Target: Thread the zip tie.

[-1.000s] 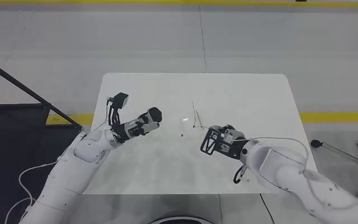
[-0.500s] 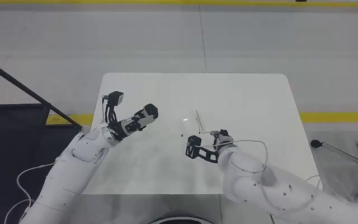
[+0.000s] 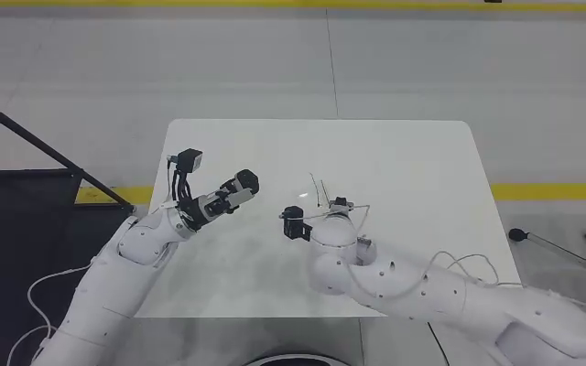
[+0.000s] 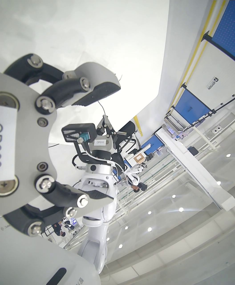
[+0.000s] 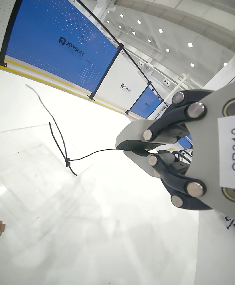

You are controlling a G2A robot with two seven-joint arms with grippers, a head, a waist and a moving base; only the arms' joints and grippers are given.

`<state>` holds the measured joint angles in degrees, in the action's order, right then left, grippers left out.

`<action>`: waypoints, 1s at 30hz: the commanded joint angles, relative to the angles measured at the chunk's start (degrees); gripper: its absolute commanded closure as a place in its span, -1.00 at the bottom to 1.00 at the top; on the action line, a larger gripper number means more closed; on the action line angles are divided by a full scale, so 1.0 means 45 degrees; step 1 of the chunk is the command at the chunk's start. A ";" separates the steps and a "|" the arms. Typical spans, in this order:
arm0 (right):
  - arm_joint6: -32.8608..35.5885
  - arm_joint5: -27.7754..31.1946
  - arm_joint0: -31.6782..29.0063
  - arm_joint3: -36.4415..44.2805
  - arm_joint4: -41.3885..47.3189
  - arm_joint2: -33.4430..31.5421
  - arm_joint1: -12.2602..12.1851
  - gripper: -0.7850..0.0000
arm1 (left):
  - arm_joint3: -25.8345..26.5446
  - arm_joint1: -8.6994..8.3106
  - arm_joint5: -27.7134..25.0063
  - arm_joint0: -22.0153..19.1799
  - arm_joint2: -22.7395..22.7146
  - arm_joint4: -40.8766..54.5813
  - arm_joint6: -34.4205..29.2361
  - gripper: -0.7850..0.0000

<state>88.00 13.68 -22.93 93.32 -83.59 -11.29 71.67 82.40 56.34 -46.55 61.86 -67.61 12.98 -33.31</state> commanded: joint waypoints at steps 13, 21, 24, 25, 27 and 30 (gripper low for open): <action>0.0000 0.0581 0.0042 -0.3663 -0.0638 0.0345 0.2351 1.00 | 0.0000 0.0000 0.0000 0.0000 0.0000 0.0000 0.0000 -1.00; -0.0078 0.0661 -0.0095 -0.4292 -0.1084 0.0345 0.2854 0.47 | 0.0000 0.0000 0.0000 0.0000 0.0000 0.0000 0.0000 -1.00; -0.0138 0.0721 -0.0101 -0.4476 -0.1206 0.0345 0.2987 0.46 | 0.0000 0.0000 0.0000 0.0000 0.0000 0.0000 0.0000 -1.00; -0.0138 0.0721 -0.0099 -0.4544 -0.1252 0.0345 0.3022 0.47 | 0.0000 0.0000 0.0000 0.0000 0.0000 0.0000 0.0000 -1.00; -0.0124 0.0707 -0.0101 -0.4627 -0.1303 0.0345 0.3083 0.48 | 0.0000 0.0000 0.0000 0.0000 0.0000 0.0000 0.0000 -1.00; -0.0059 0.0641 -0.0077 -0.4670 -0.1314 0.0345 0.3128 0.48 | 0.0000 0.0000 0.0000 0.0000 0.0000 0.0000 0.0000 -1.00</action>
<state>87.63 16.68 -23.31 72.33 -89.51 -9.74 85.72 82.40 56.34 -46.55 61.86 -67.61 12.98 -33.31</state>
